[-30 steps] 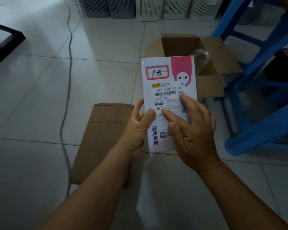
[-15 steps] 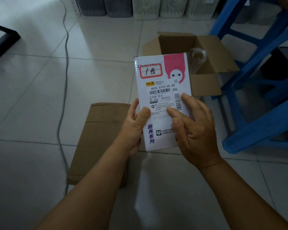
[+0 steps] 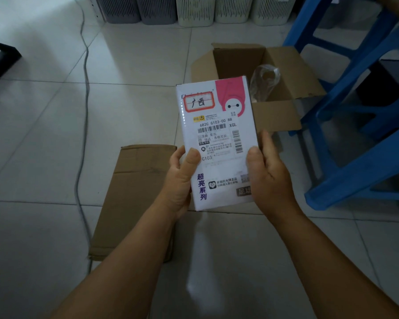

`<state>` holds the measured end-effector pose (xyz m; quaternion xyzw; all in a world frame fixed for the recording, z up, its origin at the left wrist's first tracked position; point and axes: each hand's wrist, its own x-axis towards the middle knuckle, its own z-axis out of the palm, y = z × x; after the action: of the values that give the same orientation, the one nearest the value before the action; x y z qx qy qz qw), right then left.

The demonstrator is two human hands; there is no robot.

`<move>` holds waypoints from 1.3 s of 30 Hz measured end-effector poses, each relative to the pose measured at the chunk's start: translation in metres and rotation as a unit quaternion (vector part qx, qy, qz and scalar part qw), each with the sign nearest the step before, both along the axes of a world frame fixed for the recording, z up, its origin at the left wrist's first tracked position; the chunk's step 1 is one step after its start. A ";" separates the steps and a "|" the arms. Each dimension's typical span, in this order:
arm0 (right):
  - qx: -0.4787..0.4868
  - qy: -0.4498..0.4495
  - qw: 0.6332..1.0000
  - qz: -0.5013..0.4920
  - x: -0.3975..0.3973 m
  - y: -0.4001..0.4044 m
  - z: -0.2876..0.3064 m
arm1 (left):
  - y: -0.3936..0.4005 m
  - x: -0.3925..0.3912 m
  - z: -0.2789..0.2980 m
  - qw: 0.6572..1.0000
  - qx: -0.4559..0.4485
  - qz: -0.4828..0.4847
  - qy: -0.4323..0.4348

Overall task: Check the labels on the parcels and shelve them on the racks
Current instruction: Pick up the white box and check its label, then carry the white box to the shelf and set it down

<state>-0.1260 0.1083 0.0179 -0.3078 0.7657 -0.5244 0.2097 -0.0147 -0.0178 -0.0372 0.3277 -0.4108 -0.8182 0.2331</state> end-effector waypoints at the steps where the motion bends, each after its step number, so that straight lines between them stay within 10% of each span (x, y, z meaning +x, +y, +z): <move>1: -0.002 -0.025 1.000 0.002 -0.002 0.001 0.001 | 0.001 0.000 0.001 1.000 0.007 0.000 -0.002; 16: -0.012 -0.147 0.983 -0.111 0.019 0.022 0.061 | 0.028 0.017 0.082 0.997 -0.024 -0.027 -0.073; 39: -0.028 -0.096 0.970 -0.223 -0.020 0.094 0.481 | 0.112 -0.024 0.519 0.994 -0.018 -0.045 -0.102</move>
<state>-0.1463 0.2025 0.4990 -0.0833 0.7760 -0.6066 0.1512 -0.0388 0.0942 0.4821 0.3863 -0.4612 -0.7827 0.1593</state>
